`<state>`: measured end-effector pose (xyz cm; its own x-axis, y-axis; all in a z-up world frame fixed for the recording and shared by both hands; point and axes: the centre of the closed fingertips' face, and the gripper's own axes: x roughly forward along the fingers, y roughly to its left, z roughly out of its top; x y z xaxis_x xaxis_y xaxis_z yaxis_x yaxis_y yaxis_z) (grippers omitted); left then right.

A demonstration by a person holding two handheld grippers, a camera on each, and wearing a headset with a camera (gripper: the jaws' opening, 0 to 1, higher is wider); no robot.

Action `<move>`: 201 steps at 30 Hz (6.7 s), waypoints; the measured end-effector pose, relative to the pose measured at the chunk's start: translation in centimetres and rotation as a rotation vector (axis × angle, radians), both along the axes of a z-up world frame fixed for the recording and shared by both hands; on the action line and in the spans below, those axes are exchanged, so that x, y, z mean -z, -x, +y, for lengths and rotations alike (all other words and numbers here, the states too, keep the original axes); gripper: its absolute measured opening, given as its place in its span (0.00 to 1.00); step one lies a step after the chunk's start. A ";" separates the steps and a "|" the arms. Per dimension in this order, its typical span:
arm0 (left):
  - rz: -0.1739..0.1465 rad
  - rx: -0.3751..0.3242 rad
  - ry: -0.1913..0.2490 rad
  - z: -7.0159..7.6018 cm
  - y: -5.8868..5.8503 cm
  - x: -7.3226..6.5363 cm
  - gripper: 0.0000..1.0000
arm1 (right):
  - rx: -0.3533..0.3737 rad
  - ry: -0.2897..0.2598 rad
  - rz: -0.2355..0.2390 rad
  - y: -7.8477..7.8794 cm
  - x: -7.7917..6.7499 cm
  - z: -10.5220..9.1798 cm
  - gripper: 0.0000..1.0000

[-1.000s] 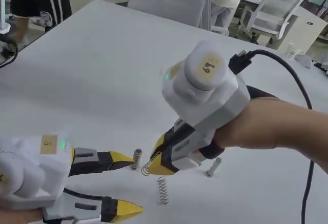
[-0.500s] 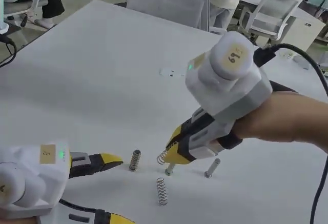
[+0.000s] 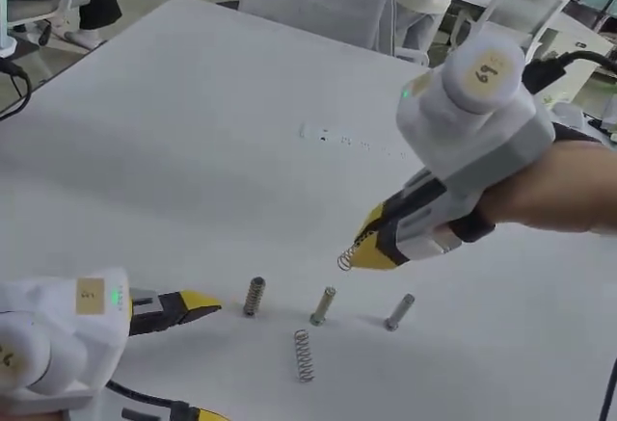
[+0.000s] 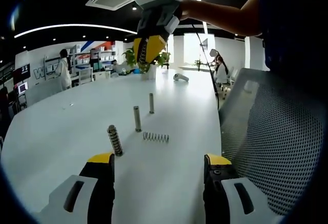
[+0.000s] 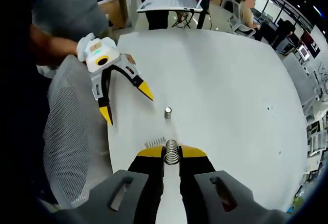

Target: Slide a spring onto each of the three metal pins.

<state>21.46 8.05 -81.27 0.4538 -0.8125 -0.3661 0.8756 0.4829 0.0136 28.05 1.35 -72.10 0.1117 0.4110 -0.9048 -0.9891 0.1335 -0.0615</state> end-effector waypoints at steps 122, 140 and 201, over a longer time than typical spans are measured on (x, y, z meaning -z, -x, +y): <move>0.019 -0.005 -0.009 0.4 -0.1 -0.4 0.58 | 0.155 0.080 0.132 1.4 10.8 -2.1 0.18; 0.022 0.002 -0.010 0.3 0.1 -0.4 0.56 | 0.266 0.015 0.185 3.3 12.5 0.7 0.21; 0.013 0.067 0.028 -1.1 1.2 -1.9 0.29 | -0.084 0.034 0.138 8.0 9.2 2.9 0.08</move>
<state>20.30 6.93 -79.34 0.3938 -0.8508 -0.3479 0.9058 0.4236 -0.0105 20.04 4.20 -81.31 -0.0478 0.3825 -0.9227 -0.9961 0.0501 0.0724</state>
